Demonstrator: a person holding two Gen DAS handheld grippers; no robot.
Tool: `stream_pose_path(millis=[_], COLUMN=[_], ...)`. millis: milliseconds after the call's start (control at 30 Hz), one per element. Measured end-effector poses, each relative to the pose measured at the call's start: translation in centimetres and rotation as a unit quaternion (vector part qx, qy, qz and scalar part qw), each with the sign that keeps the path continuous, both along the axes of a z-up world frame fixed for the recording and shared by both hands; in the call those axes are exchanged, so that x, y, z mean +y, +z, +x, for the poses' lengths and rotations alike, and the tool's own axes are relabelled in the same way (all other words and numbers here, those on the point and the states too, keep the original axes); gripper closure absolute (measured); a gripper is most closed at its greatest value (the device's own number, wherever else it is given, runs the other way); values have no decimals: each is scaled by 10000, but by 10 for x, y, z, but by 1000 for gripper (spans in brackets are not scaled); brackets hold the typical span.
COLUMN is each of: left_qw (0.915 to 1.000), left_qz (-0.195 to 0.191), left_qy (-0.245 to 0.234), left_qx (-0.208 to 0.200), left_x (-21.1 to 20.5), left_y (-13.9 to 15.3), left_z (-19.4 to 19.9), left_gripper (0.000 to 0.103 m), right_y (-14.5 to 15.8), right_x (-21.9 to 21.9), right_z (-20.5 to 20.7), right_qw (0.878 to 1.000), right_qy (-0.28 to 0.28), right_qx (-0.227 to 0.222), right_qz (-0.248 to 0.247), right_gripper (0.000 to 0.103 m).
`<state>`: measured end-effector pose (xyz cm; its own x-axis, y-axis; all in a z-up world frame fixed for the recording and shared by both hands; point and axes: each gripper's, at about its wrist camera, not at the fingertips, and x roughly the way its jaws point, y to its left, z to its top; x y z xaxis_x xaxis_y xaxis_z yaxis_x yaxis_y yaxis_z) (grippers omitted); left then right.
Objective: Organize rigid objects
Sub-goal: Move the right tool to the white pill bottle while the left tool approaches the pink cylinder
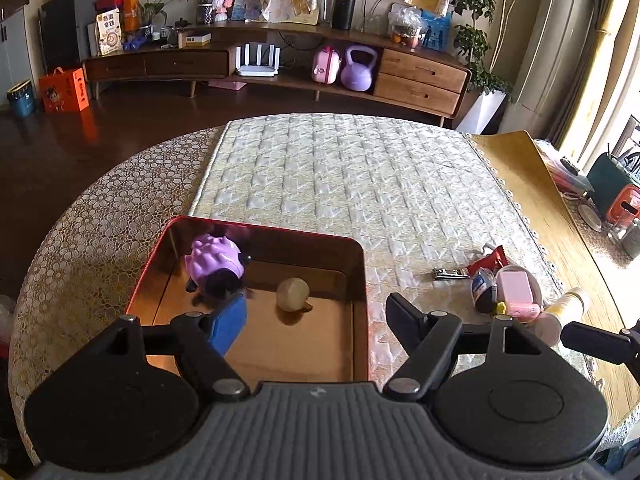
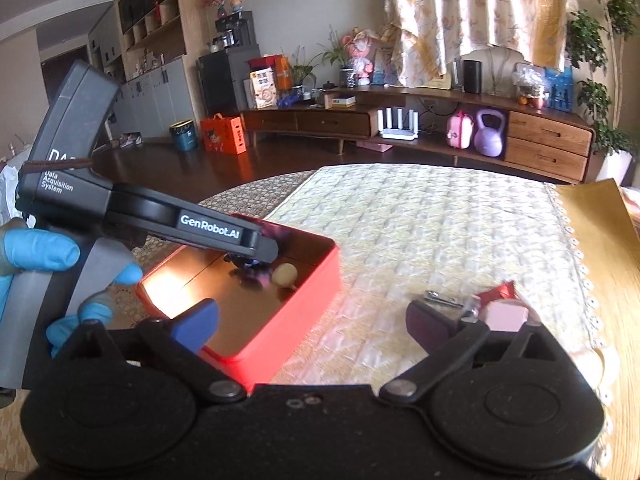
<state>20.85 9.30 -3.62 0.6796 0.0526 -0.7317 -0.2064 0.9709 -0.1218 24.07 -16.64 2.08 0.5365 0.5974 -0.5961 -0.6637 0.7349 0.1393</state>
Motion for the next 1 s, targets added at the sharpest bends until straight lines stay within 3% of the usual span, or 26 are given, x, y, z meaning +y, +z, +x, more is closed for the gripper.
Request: stream_pose_path(millis=[400,700,1000], left_qw=[9999,9974,9946], left_qz=[53,144,82], left_qy=[-128,-669,-1028], left_qx=[-92,-213,-121], left_x=[-55,-108,-150], left_y=[-8,-21,-42], left_z=[-19,-14,8], left_gripper=[21,21,21], right_y=[-12,-26,-45], right_x=[-76,-135,-154], right_z=[-6,15,43], right_qw=[9950,9826,9829], right_qy=[-978,-1833,-1728], right_qx=[127,134,16], right_qz=[-152,-257,-638], right_gripper=[0,0,0])
